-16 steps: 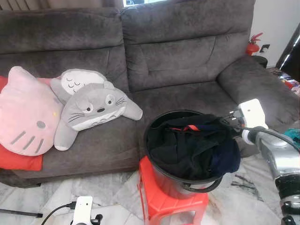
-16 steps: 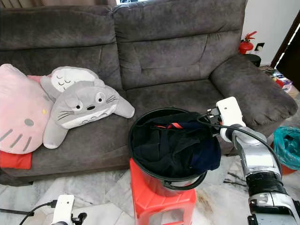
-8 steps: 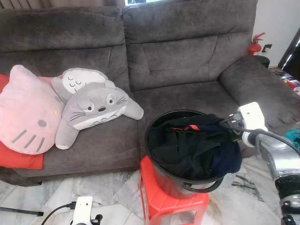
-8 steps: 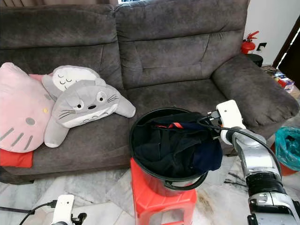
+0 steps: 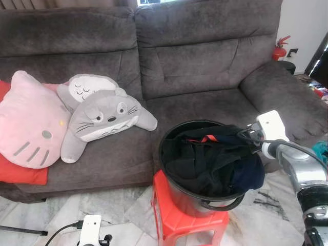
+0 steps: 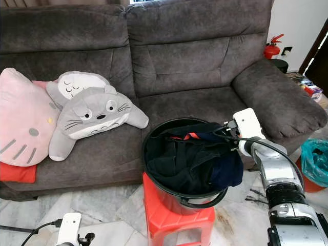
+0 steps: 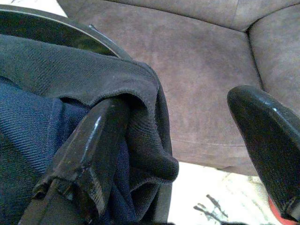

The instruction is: Hang hanger

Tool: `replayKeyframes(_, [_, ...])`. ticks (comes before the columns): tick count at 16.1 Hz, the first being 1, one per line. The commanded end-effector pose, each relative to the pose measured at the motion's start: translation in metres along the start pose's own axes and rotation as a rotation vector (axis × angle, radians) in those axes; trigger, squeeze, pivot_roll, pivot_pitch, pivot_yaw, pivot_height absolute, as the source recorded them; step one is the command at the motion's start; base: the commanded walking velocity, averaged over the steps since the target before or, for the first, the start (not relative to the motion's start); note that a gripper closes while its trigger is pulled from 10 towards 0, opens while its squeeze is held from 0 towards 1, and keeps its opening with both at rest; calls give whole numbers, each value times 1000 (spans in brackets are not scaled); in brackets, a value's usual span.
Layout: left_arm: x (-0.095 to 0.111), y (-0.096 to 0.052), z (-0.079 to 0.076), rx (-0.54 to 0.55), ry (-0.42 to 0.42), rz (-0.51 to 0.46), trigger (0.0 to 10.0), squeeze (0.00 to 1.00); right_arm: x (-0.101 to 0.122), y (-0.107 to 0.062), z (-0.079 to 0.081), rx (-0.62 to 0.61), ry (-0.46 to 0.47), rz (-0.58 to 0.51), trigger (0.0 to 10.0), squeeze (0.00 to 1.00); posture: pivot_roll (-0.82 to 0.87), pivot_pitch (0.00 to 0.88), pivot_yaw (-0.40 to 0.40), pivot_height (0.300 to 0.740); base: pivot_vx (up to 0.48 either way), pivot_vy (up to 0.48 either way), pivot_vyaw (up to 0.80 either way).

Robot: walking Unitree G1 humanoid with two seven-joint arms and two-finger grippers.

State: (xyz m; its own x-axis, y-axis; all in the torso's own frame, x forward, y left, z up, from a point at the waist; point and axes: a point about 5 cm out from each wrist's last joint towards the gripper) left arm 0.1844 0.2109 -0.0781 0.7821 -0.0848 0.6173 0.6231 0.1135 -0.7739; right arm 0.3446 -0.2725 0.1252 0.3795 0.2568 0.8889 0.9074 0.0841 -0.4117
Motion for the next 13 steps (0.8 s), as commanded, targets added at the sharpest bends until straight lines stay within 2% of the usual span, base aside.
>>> replayKeyframes(1, [-5,-1,4,11,8,24,10000,0,6,2,1,8,-16,-13,10000,0,-109,0,52,740,0,0,0])
replayKeyframes(5, [-5,-1,3,13,7,21,10000,0,2,6,-1,-16,-28,-13,10000,0,-106,0,51,740,0,0,0])
replayKeyframes(9, [-6,-1,3,13,10,24,10000,0,8,8,-4,-40,-16,-73,10000,0,-103,0,53,740,0,0,0])
replayKeyframes(13, [-7,-1,3,10,11,28,10000,0,8,11,-1,-32,-20,-89,10000,0,-99,0,53,740,0,0,0])
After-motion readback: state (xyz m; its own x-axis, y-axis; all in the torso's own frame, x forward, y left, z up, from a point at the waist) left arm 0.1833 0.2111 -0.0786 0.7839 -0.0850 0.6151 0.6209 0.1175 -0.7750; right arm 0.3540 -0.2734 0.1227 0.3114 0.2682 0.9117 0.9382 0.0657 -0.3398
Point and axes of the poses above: a point about 5 cm out from each wrist's last joint towards the gripper, its own y axis pointing out of the wrist towards the gripper, its own x axis along the axis of the wrist's last joint, z = x × y, and after that the axes turned 4 degrees about y, right-handed
